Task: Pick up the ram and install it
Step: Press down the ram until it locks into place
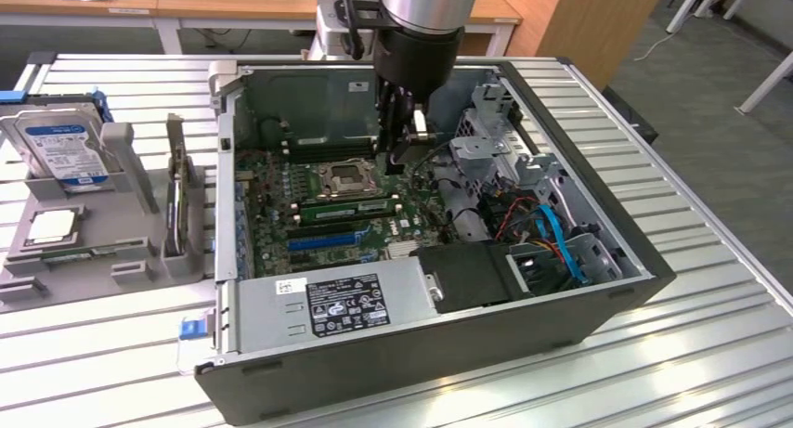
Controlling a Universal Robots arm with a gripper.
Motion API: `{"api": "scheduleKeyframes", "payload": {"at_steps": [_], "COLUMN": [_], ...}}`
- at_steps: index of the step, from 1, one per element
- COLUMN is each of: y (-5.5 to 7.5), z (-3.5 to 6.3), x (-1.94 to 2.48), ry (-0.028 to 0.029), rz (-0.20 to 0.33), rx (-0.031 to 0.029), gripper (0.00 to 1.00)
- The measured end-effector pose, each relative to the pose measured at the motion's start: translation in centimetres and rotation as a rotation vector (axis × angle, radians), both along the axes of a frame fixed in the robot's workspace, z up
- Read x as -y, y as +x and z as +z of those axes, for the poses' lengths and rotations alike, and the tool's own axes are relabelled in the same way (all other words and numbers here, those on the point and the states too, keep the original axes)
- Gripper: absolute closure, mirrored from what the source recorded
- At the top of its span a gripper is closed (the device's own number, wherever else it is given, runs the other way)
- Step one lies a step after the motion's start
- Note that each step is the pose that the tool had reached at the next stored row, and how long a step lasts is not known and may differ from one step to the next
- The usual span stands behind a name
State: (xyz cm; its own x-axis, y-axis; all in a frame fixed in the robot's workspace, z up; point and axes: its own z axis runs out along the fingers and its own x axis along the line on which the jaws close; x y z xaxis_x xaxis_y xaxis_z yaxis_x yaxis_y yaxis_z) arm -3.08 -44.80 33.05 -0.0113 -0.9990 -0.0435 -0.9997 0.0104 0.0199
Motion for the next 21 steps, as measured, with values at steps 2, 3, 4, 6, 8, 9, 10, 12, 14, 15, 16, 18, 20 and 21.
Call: {"api": "scheduleKeyframes", "payload": {"at_steps": [2, 3, 4, 6, 8, 9, 10, 12, 14, 15, 16, 18, 20, 21], "y": [0.00, 0.00, 0.00, 0.00, 0.00, 0.00, 0.00, 0.00, 0.00, 0.00, 0.00, 0.00, -0.01, -0.02], "z": [0.00, 0.00, 0.00, 0.00, 0.00, 0.00, 0.00, 0.00, 0.00, 0.00, 0.00, 0.00, -0.01, -0.01], "x": [0.00, 0.00, 0.00, 0.00, 0.00, 0.00, 0.00, 0.00, 0.00, 0.00, 0.00, -0.02, -0.13, -0.22], "ry": [0.0000, 0.0000, 0.0000, 0.0000, 0.0000, 0.0000, -0.0001, -0.0001, 0.0000, 0.0000, 0.0000, 0.0000, 0.0000, 0.0000], "rz": [0.000, 0.000, 0.000, 0.000, 0.000, 0.000, 0.000, 0.000, 0.000, 0.000, 0.000, 0.000, 0.000, 0.000], "rx": [0.0000, 0.0000, -0.0001, 0.0000, 0.0000, 0.0000, 0.0000, 0.0000, 0.0000, 0.0000, 0.0000, 0.0000, 0.0000, 0.0000], "gripper": [0.58, 0.59, 0.65, 0.72, 0.77, 0.83, 0.89, 0.90, 0.90, 0.90, 0.90, 0.90, 0.90, 0.90]}}
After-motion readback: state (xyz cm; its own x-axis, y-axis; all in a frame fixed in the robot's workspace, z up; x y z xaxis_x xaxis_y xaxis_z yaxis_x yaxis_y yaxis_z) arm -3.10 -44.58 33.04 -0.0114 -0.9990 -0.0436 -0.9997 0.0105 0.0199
